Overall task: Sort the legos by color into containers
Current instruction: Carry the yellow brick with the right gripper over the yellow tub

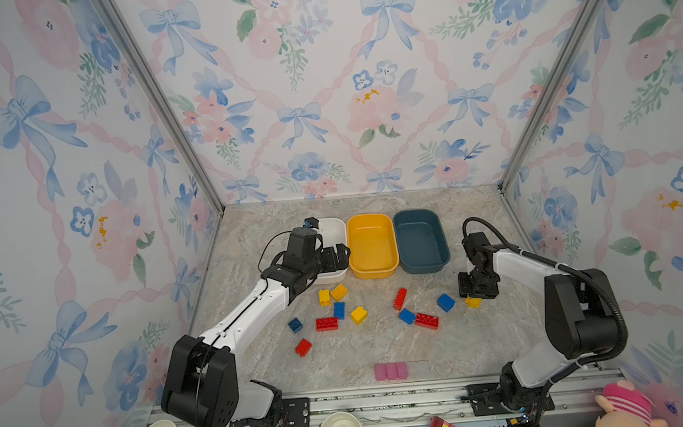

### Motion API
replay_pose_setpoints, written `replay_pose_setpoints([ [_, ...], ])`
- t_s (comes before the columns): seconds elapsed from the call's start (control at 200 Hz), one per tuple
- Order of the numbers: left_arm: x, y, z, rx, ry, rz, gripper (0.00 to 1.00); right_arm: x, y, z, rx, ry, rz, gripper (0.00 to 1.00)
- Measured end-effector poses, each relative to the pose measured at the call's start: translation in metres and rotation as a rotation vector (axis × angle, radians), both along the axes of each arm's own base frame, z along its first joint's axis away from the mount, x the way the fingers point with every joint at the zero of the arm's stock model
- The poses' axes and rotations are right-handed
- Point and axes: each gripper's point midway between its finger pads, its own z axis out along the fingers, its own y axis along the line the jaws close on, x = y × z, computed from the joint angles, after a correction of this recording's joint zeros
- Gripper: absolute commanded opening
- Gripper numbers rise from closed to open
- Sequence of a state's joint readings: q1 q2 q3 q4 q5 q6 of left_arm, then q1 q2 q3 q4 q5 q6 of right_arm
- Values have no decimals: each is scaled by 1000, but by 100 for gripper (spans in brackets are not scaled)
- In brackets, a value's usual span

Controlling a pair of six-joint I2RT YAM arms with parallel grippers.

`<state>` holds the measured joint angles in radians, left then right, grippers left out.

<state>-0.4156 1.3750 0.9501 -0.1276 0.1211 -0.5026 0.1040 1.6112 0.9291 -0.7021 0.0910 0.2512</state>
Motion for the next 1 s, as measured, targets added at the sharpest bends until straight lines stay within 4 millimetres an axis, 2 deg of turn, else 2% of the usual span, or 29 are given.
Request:
replay_pose_setpoints([
  [0.115,-1,2,-2,2,4,5,98,0,0,0,-3,0,6,32],
  [0.3,-1,8,0,-1,-3,17,98,0,5,4,-8,-1,17,23],
  [0.4,-1,12,2,-3,-7,27,98,5,11,18,-8,-28,30,22],
  [0.51,-2,18,-1,-2,-3,38,98,15,26,47,2,-104,54,22],
  [0.645,-5,23,-8,4,11,47,98,30,57,90,35,-219,107,22],
  [0.74,-8,25,-11,6,16,50,98,38,83,112,66,-279,149,22],
  [0.885,-11,28,-12,5,17,54,98,49,130,135,121,-334,222,22],
  [1.0,-11,29,-10,2,11,54,98,64,172,142,156,-353,284,22],
])
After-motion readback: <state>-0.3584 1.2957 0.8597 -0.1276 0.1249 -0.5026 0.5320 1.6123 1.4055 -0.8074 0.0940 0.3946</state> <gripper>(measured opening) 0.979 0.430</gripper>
